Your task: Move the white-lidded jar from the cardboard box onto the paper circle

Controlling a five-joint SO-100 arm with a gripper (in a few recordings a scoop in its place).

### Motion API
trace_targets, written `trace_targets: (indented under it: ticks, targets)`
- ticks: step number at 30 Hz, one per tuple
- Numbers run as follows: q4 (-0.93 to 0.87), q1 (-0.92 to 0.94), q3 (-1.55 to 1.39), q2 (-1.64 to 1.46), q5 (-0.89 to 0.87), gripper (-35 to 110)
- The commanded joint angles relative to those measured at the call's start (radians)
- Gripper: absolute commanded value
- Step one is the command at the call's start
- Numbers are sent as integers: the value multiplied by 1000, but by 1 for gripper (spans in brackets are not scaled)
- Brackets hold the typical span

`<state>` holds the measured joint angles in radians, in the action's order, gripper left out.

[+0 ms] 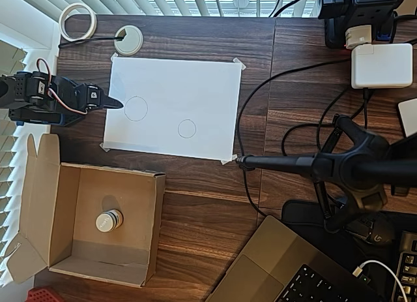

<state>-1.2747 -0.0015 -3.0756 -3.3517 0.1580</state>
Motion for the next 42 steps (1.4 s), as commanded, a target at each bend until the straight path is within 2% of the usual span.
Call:
trace_targets:
  ticks: [1,14,22,28,33,35,38,42]
  targets:
    - [-31,12,48,-64,14,0]
    - [-31,12,48,-64,14,1]
    - [-25,-60,48,-60,97,28]
    - [209,-18,100,137,207,32]
    - [296,18,273,336,342,33]
    - [321,43,365,430,318,33]
    - [310,114,552,592,170,39]
    - [259,218,867,827,285,40]
